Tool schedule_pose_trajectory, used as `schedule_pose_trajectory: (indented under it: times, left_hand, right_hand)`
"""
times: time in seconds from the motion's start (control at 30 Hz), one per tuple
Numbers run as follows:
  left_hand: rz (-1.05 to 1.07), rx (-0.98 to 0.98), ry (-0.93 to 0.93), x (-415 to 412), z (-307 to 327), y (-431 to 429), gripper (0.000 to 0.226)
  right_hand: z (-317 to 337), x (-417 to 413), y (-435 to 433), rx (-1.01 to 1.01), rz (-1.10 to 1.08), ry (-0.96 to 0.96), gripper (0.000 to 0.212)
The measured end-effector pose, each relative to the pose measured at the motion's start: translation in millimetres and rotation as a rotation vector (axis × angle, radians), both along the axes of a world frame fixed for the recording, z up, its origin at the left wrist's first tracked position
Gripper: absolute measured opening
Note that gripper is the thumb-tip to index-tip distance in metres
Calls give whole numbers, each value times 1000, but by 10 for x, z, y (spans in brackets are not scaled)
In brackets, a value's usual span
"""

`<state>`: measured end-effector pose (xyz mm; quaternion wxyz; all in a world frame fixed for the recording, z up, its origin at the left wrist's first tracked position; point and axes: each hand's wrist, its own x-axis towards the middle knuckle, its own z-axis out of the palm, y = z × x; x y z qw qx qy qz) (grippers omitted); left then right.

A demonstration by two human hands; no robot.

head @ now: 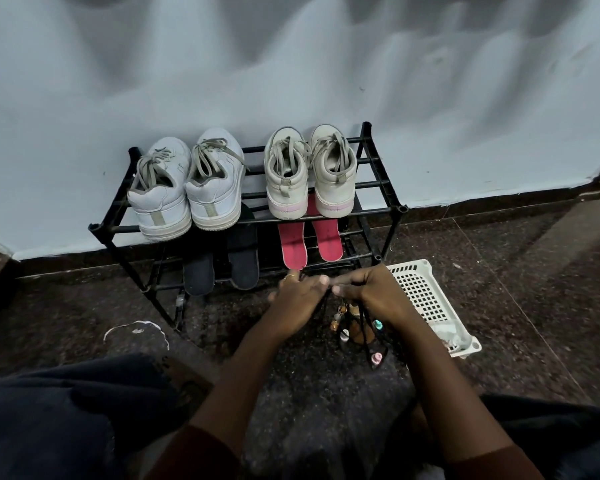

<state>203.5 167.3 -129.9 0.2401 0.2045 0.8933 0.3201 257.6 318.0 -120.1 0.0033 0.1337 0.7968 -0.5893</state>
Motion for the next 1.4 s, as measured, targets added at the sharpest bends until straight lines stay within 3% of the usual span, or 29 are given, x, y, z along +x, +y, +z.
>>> schedule_pose_trajectory:
  times: [0.2, 0.37, 0.53, 0.8, 0.97, 1.1, 1.4]
  left_hand:
    - [27, 64, -44, 20, -93, 6, 30]
    - [122, -44, 33, -115, -98, -99, 30]
    - [185, -108, 38, -220, -117, -252, 32]
    - [29, 68, -3, -49, -28, -110, 41]
    - [-32, 47, -27, 84, 3, 31, 42]
    - [-4, 88, -95, 32, -53, -58, 34]
    - [163, -34, 2, -200, -133, -225, 24]
  right_hand:
    - [4, 25, -30, -31, 21, -37, 13]
    - [38, 47, 88, -107, -54, -115, 15]
    - [64, 94, 201, -1, -71, -87, 13]
    - [50, 32, 19, 52, -14, -34, 14]
    - [25, 23, -70, 30, 46, -21, 13]
    - [23, 31, -48, -3, 30, -22, 15]
    - [79, 82, 156, -43, -46, -85, 10]
